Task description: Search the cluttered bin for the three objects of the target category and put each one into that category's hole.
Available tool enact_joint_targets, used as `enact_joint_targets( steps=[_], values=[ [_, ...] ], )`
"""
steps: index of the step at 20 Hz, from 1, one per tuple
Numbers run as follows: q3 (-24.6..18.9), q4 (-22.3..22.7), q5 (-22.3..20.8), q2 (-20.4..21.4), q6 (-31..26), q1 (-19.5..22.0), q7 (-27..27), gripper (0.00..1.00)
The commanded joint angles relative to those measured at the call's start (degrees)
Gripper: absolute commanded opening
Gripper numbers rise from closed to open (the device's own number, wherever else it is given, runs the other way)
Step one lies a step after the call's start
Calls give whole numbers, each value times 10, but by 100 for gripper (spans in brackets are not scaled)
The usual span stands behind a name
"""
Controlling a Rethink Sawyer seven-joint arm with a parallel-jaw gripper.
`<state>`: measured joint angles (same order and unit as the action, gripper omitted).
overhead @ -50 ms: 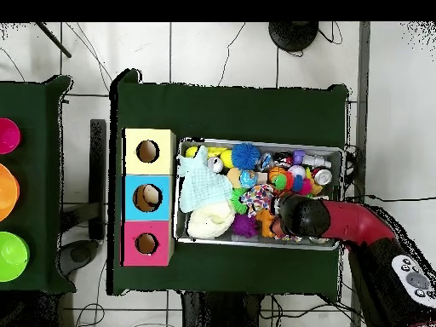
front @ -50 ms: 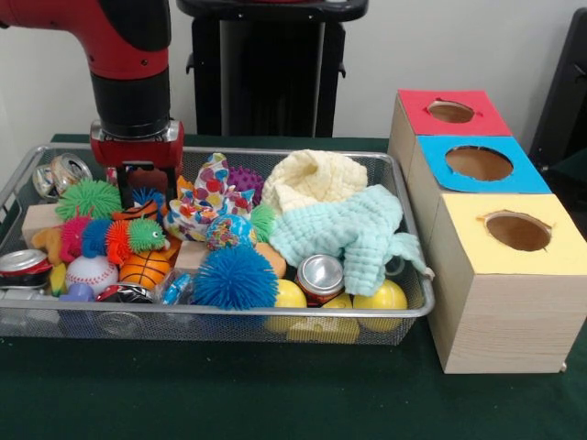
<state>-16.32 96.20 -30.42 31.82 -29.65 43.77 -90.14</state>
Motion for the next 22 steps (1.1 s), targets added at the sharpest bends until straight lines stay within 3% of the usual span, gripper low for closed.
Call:
enact_joint_targets(
  steps=[1,12,18,19,22],
  values=[
    [-17,-44,-22,-29,-48,-11,38,100],
    [-31,-88,-14,-36,-84,-3,66,100],
    [-34,-79,-19,-31,-75,0,69,100],
    [-43,-72,-15,-31,-69,8,73,0],
    [-58,-66,-13,-35,-69,20,92,0]
  ],
)
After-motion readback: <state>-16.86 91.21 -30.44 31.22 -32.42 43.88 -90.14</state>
